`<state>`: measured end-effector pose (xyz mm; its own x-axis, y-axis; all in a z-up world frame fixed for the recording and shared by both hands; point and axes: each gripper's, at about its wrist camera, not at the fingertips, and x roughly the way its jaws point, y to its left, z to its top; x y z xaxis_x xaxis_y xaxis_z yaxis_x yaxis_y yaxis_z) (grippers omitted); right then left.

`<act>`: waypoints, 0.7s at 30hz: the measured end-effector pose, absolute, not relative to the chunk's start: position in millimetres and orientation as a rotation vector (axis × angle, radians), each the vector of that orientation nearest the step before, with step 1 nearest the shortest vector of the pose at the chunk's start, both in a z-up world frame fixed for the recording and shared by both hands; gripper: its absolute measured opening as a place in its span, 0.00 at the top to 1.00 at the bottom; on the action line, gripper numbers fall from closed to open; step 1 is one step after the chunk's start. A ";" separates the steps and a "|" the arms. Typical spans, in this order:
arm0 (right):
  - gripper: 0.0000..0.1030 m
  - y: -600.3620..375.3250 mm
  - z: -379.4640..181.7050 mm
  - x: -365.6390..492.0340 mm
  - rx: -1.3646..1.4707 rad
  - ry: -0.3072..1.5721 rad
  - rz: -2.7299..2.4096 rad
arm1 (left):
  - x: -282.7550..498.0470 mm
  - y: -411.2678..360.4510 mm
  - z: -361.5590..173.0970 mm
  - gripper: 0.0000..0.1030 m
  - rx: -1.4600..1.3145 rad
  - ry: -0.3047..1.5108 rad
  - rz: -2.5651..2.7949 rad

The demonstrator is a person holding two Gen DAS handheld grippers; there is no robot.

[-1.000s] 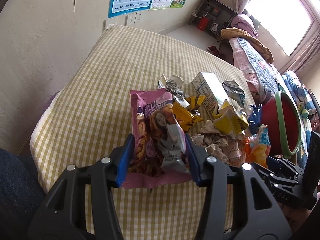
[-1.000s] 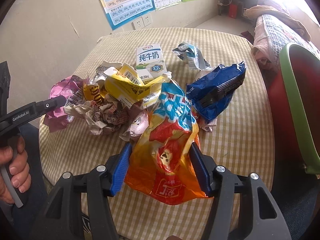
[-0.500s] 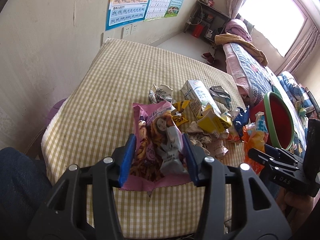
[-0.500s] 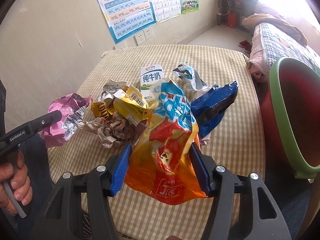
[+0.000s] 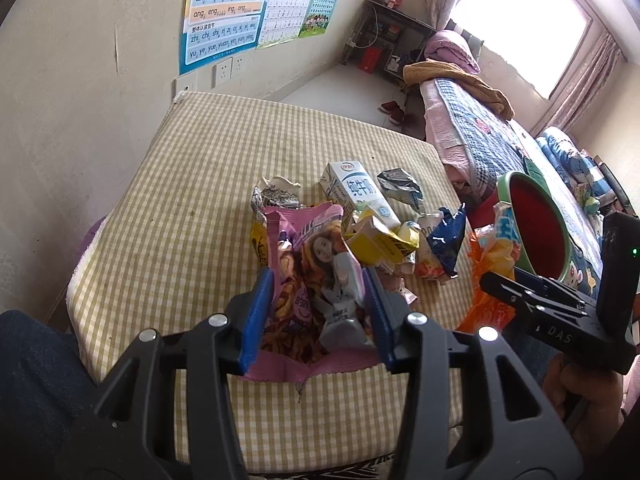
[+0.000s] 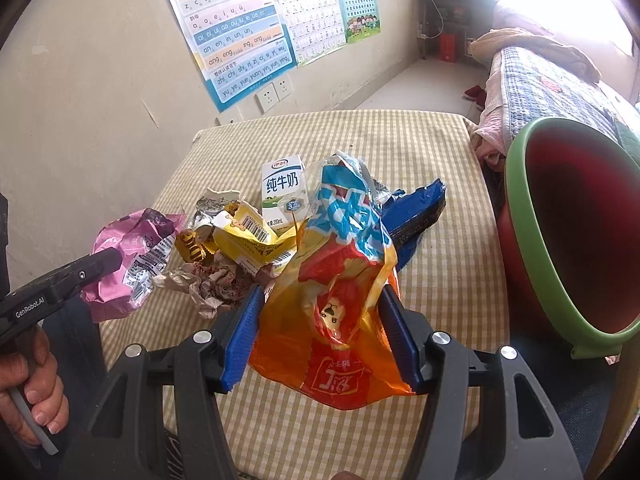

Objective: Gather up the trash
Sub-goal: 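Carry both bags over the red bucket and open both tools to drop them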

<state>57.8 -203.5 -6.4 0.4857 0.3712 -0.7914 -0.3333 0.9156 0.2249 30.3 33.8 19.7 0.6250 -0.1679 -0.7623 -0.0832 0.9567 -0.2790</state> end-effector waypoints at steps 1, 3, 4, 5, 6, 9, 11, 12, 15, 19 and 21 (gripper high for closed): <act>0.44 -204.9 -4.7 57.8 0.047 0.969 0.429 | 30.8 30.9 21.8 0.58 -0.298 0.896 -0.057; 0.44 -207.6 -0.9 57.0 0.052 0.959 0.429 | 31.2 25.1 26.5 0.58 -0.288 0.889 -0.068; 0.44 -208.3 1.0 56.3 0.052 0.952 0.428 | 31.8 23.1 28.7 0.58 -0.283 0.885 -0.074; 0.44 -209.1 3.1 55.7 0.050 0.944 0.426 | 32.4 20.4 30.9 0.58 -0.281 0.882 -0.080; 0.44 -210.6 5.0 55.1 0.049 0.937 0.425 | 33.3 17.7 33.1 0.58 -0.279 0.880 -0.085; 0.44 -216.4 10.5 54.9 0.057 0.919 0.420 | 37.1 9.0 40.3 0.58 -0.269 0.871 -0.104; 0.44 -221.9 13.5 55.6 0.065 0.909 0.410 | 40.1 2.2 45.2 0.58 -0.262 0.865 -0.118; 0.44 -225.7 14.9 56.5 0.071 0.904 0.404 | 41.7 -1.9 47.6 0.58 -0.257 0.862 -0.126; 0.44 -238.6 18.6 60.0 0.089 0.891 0.381 | 48.2 -15.0 54.3 0.58 -0.245 0.855 -0.154; 0.44 -263.2 25.1 64.0 0.116 0.868 0.338 | 57.8 -37.5 63.4 0.58 -0.226 0.843 -0.202; 0.44 -277.4 29.0 65.7 0.130 0.853 0.313 | 63.6 -51.3 67.7 0.58 -0.214 0.839 -0.231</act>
